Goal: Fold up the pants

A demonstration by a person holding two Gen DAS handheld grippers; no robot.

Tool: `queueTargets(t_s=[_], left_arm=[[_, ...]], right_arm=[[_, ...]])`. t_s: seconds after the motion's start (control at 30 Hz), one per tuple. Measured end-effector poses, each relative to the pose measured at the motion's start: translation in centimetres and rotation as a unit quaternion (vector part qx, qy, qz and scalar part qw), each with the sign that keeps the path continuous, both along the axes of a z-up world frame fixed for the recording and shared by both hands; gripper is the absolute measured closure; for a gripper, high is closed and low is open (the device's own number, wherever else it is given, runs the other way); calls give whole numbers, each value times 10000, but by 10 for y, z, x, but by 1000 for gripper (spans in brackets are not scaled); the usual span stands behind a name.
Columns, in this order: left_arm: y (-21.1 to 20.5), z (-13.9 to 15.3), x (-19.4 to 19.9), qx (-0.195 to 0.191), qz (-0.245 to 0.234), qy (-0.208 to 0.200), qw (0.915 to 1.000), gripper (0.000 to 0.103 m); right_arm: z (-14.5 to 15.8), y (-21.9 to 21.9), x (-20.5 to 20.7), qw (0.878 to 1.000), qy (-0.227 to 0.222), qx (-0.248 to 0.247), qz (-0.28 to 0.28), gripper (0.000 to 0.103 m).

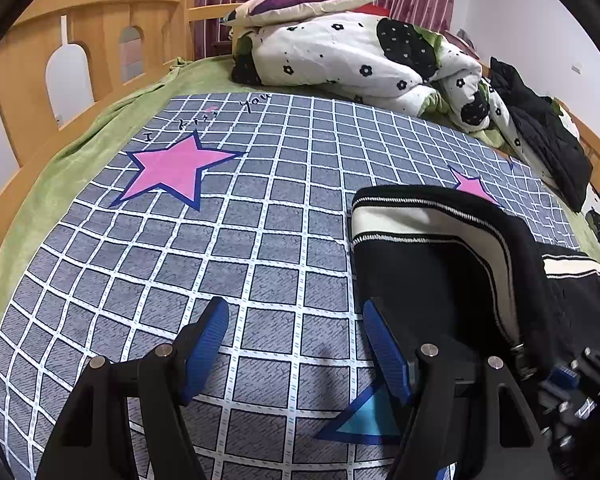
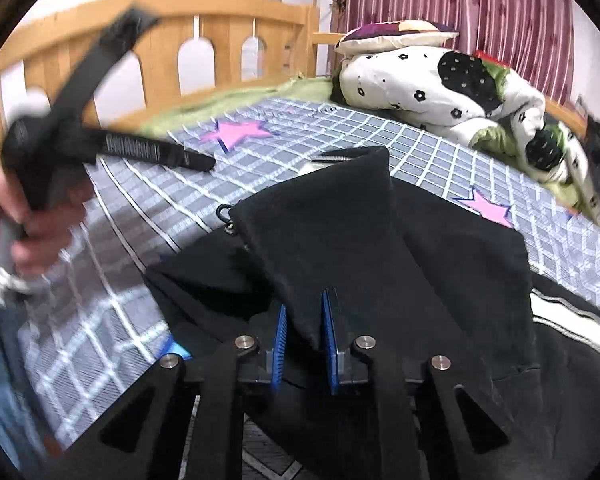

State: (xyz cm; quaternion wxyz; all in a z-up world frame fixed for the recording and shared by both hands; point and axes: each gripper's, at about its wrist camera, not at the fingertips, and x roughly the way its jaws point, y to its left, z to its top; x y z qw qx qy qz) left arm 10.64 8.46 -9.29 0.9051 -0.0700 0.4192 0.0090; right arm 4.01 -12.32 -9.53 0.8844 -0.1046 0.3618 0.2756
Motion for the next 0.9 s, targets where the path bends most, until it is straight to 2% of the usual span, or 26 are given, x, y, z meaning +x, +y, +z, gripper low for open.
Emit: queueTargets(t_s=[0.2,0.3,0.4,0.47,0.6,0.67,0.73,0.8,0.87,0.9], left_arm=[[-7,-3,1,46,-88,64,9999,35],[-9,-2,-1,74,-124,40,9999,35],[-10,-2,-2,85,-160,5,9998,35],[-11,-3,-1,111,-183,24,9998,35],[-13,-10,1,103,-199,114,9997,35],[-15,-12,2,98,-204,147,9996,35],[-17,-13,3,129,-224,167,9995,35],[-20,-14,4,138,-244,177,9995,35],[-22,-15,3,114,-272,189,9994,35],[-23,-15,3,81,-307,193,9993,35]], right_arm=[[5,-29,17,9963,479,708,-12,86],[8,-39,23,9958,414,770,-275,91],[23,-53,26,9934,190,982,-564,92],[36,-65,38,9914,11,1002,-838,92],[45,-99,72,9810,-272,531,-1847,92],[35,-124,90,9704,17,409,-2382,91],[22,-147,98,9624,488,591,-2606,91],[14,-159,95,9587,727,745,-2648,83],[8,-167,86,9580,884,1050,-2518,59],[6,-171,81,9572,930,1205,-2462,56]])
